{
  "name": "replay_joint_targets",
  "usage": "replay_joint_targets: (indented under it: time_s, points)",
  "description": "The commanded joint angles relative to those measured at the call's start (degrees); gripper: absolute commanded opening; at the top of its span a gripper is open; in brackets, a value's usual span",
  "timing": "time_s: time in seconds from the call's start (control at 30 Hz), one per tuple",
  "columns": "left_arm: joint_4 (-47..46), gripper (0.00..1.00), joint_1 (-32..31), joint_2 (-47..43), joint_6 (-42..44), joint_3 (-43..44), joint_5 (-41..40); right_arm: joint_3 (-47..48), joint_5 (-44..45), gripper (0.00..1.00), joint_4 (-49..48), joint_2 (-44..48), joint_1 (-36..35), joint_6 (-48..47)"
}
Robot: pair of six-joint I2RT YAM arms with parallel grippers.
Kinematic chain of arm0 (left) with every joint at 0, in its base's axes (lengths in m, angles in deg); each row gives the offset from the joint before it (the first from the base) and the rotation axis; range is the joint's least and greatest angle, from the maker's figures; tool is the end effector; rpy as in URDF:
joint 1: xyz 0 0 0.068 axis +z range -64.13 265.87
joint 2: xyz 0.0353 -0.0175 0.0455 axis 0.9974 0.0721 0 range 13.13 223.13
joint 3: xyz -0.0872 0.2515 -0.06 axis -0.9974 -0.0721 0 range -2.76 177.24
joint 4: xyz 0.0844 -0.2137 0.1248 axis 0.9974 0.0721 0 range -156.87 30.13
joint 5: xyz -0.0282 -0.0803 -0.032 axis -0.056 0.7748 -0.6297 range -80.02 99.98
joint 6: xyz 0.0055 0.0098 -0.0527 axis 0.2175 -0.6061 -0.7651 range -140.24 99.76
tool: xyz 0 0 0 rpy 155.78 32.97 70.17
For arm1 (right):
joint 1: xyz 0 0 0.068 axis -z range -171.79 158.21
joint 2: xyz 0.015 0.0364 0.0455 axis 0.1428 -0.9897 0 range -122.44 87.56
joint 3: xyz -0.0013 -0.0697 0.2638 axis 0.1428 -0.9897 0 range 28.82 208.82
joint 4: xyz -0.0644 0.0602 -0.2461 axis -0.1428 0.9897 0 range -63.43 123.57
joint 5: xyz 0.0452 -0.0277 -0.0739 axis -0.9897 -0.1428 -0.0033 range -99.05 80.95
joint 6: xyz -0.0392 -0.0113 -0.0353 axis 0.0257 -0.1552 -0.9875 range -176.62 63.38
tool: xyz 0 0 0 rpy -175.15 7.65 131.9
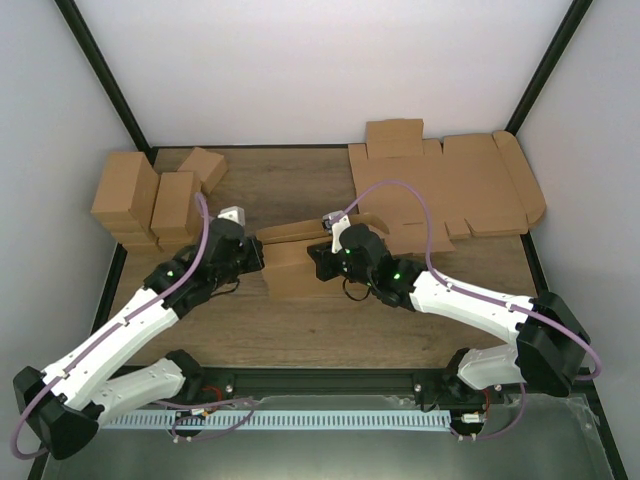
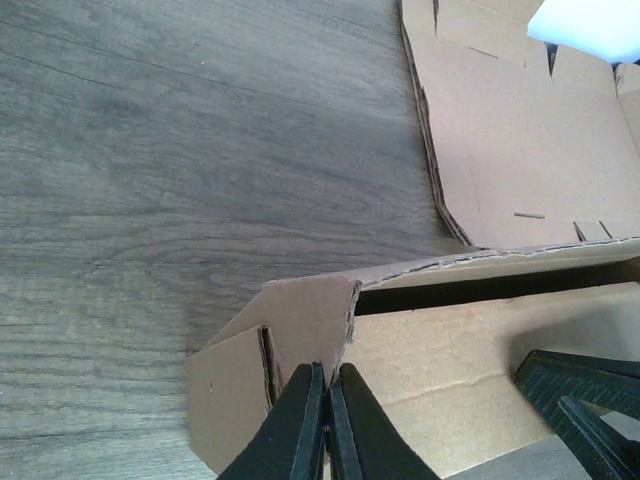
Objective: Fold the paper box
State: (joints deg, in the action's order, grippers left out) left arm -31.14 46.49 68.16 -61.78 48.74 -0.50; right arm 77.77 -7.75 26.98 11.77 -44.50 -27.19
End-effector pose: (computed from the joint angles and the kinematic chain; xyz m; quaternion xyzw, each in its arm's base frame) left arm 0.1597 -0.1227 0.3057 -0.0561 0.8989 -0.2141 0.3782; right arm 0.1814 0.2369 0.2622 -0.1665 0.8374 0.3347 0.3988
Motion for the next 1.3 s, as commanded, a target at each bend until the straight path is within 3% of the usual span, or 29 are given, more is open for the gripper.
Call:
replay_joint_targets:
  time_s: [0.0,1.27]
  points:
    - [5.44,0.04,-0.3,1.52,1.29,1.07,3.94,-0.61,1.95,0.01,6.18,-1.64,-0.37,0.01]
    - [9.9,0.04,-0.33,2.33,3.91,1.65,4.97,0.17,3.07,0.01,7.31,-1.57,-0.38,-0.29]
